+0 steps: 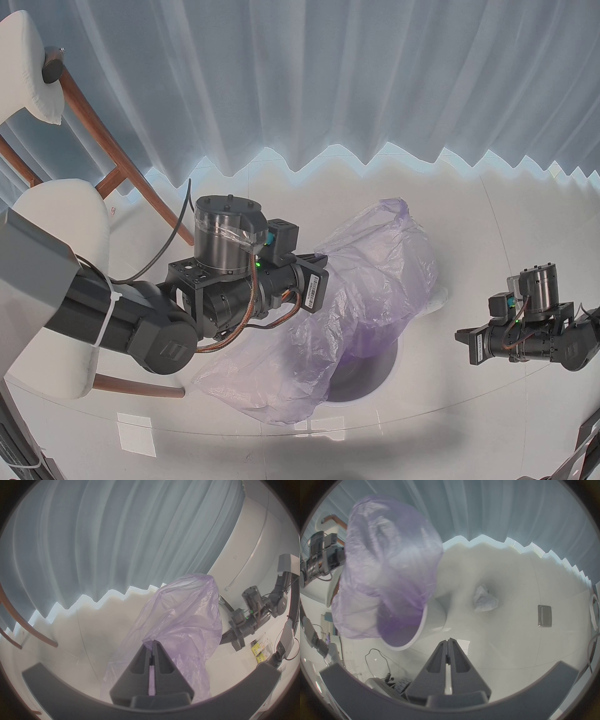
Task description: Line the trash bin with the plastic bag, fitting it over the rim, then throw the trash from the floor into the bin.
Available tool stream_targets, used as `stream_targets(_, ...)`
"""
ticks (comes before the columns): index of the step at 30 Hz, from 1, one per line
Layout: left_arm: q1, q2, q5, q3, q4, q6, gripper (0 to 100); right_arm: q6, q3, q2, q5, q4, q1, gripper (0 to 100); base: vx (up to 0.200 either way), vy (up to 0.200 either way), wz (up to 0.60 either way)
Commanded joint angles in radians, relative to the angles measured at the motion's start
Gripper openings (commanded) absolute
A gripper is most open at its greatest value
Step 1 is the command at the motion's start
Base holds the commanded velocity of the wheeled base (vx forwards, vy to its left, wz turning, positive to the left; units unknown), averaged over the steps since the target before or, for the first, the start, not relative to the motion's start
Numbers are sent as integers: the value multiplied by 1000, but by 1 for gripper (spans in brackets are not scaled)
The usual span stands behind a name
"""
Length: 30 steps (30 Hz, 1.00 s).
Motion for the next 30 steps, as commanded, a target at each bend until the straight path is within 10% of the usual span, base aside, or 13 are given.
stream_targets(1, -2, -5, 0, 9, 0, -1, 0, -39, -86, 111, 12, -1, -63, 0, 0, 0, 0)
stream_targets(14, -4, -9, 2, 17, 0, -3, 0, -49, -358, 268, 69, -29, 6, 0, 0, 0, 0)
stream_targets(23, -4, -8, 2, 14, 0, -7, 0, -26, -233, 371, 84, -434, 196, 0, 0, 0, 0)
stream_targets(30, -4, -11, 16, 15, 2, -9, 0, 23, -169, 337, 100, -468, 389, 0, 0, 0, 0)
